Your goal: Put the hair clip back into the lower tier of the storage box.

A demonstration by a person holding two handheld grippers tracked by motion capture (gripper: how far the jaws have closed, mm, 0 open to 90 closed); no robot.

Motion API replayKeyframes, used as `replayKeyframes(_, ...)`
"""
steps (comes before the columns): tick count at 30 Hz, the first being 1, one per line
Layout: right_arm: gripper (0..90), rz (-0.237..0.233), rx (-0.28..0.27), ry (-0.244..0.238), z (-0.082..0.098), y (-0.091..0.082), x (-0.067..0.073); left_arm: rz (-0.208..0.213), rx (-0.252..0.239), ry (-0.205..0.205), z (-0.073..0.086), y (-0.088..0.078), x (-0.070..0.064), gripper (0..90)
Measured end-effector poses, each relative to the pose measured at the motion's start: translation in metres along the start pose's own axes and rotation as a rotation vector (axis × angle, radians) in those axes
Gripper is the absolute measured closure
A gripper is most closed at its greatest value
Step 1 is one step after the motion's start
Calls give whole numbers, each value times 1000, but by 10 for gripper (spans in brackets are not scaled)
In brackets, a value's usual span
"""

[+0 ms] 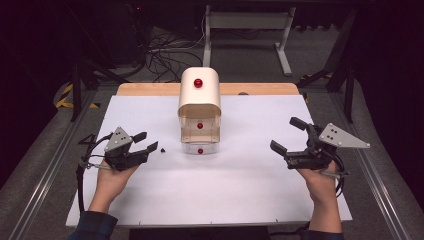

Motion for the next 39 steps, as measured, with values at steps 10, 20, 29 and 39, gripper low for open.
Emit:
replayKeyframes(10, 1, -1, -2, -3, 0, 0, 0, 2, 34, -1, 4, 10, 1, 490)
replayKeyframes(20, 2, -1, -3, 1, 0, 0, 0, 3, 82, -2, 10, 23, 5, 515)
replayKeyframes(29, 1, -2, -6, -1, -1, -1, -1, 2, 111, -11, 16, 34, 7, 541)
replayKeyframes(39, 2, -3, -12, -1, -1, -2, -1, -7, 145, -10, 22, 45, 10, 568)
Point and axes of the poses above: each handheld gripper's, and its own axes: y roughly forward along the jaws, z roughly out of its underside, x roughly to its left, the point moved 3 cm from there along y, roughly forward along the jaws, and after that the axes turned 7 degrees about z, right-handed, at the moved point
